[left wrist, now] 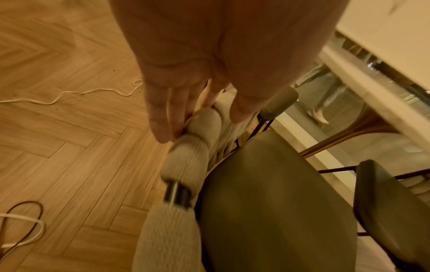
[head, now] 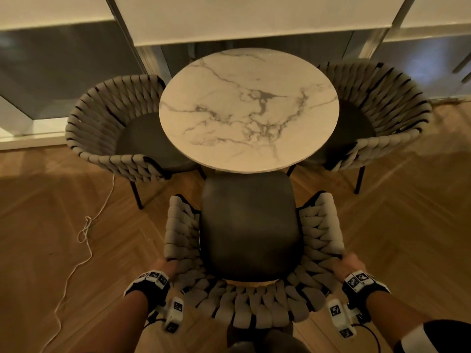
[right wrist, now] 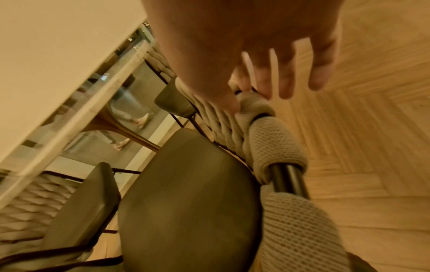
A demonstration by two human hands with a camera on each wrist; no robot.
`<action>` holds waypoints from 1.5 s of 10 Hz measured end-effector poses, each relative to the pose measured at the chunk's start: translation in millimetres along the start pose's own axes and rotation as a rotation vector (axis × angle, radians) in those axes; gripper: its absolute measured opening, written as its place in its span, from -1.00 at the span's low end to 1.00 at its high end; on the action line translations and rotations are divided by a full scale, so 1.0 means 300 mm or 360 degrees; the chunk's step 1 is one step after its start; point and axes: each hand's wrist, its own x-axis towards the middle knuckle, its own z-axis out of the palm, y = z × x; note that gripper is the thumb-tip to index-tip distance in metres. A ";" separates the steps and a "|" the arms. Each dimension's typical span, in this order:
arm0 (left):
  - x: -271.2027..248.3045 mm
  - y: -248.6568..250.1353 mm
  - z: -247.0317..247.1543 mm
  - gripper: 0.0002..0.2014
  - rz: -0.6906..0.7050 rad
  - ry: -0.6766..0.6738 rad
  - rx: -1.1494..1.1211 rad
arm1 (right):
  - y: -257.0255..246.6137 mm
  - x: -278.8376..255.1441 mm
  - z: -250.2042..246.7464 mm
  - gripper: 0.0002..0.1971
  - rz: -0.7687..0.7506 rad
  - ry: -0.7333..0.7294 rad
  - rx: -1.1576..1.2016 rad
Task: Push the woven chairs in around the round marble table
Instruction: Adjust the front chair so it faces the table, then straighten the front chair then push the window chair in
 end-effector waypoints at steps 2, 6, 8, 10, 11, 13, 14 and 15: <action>-0.085 0.100 -0.190 -0.64 0.0036 0.0014 -0.0028 | -0.314 -0.246 -0.055 -0.72 -0.0239 0.0159 -0.0101; 0.739 0.138 -0.867 -0.47 0.0039 0.0337 -0.0550 | -1.443 -0.393 0.485 -0.95 -0.0850 -0.0125 -0.0103; 1.135 0.197 -1.228 -0.06 -0.0006 0.0276 -0.1264 | -1.954 -0.373 0.847 -0.69 -0.0850 -0.0362 0.0061; 1.090 0.375 -1.370 -0.45 0.0039 0.0141 -0.1733 | -2.227 -0.306 1.100 -0.30 -0.0782 -0.0491 0.0020; 1.160 0.400 -1.398 -0.62 0.0027 0.0173 -0.1651 | -2.305 -0.305 1.161 -0.30 -0.0753 -0.0509 -0.0016; 1.310 0.377 -1.435 -0.56 0.0150 0.0134 -0.1109 | -2.345 -0.306 1.259 -0.36 -0.0626 -0.0427 0.0199; 1.324 0.404 -1.468 -0.55 0.0186 0.0176 -0.1105 | -2.392 -0.298 1.264 -0.38 -0.0600 -0.0407 0.0257; 1.329 0.423 -1.478 -0.55 0.0186 0.0157 -0.1192 | -2.427 -0.286 1.255 -0.38 -0.0607 -0.0396 0.0241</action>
